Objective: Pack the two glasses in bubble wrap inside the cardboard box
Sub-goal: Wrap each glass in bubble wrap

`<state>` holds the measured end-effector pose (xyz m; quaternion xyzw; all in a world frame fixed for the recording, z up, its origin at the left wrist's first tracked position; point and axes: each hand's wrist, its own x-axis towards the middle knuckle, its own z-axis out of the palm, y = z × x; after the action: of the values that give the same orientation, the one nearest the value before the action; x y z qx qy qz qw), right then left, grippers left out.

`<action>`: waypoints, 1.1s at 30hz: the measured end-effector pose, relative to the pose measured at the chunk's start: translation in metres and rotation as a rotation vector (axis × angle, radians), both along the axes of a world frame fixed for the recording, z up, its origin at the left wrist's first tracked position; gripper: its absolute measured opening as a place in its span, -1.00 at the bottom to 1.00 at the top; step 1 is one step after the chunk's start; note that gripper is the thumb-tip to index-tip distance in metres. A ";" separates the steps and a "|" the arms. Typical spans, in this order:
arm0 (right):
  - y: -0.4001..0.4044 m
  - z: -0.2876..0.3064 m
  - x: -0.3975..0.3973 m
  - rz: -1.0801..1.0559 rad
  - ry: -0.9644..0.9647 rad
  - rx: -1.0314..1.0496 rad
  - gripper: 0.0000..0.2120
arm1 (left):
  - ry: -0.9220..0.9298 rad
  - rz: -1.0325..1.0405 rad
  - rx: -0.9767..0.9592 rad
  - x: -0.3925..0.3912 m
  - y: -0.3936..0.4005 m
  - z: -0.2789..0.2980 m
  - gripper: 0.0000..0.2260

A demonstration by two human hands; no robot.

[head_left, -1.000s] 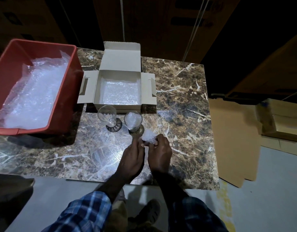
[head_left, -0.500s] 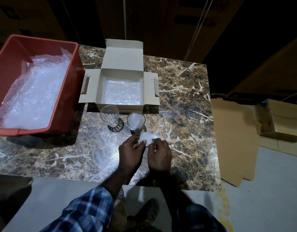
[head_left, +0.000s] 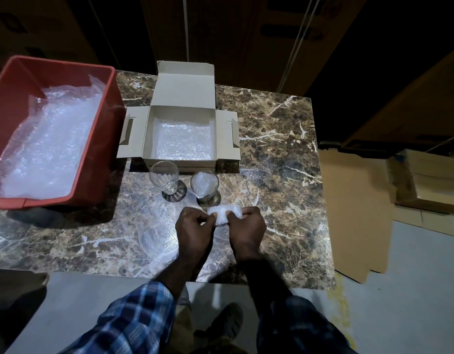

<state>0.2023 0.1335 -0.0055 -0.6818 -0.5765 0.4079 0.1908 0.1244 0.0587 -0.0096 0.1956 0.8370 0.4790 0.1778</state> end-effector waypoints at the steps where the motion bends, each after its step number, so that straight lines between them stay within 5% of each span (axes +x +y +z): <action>1: -0.004 0.000 -0.002 0.030 0.008 0.048 -0.70 | 0.017 -0.026 -0.013 -0.002 -0.002 -0.003 -0.79; 7: -0.029 0.001 0.001 0.369 -0.021 0.498 -0.78 | 0.102 -0.133 -0.128 -0.007 -0.009 -0.008 -0.84; 11: -0.038 0.001 0.000 0.516 -0.017 0.624 -0.80 | 0.095 -0.163 -0.219 -0.012 -0.006 -0.003 -0.85; 14: -0.046 0.000 -0.001 0.535 0.116 0.576 -0.80 | 0.110 -0.207 -0.242 -0.018 -0.007 -0.001 -0.91; 21: -0.032 -0.001 -0.008 0.150 0.227 0.175 -0.74 | 0.141 -0.242 -0.264 -0.018 -0.009 -0.002 -0.86; 33: -0.040 -0.007 -0.017 0.350 0.054 0.174 -0.65 | 0.055 -0.376 -0.192 -0.039 -0.028 0.021 -0.88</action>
<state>0.1855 0.0934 -0.0130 -0.5408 -0.7141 0.4016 0.1905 0.0853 0.0303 0.0116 0.3433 0.8322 0.3500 0.2591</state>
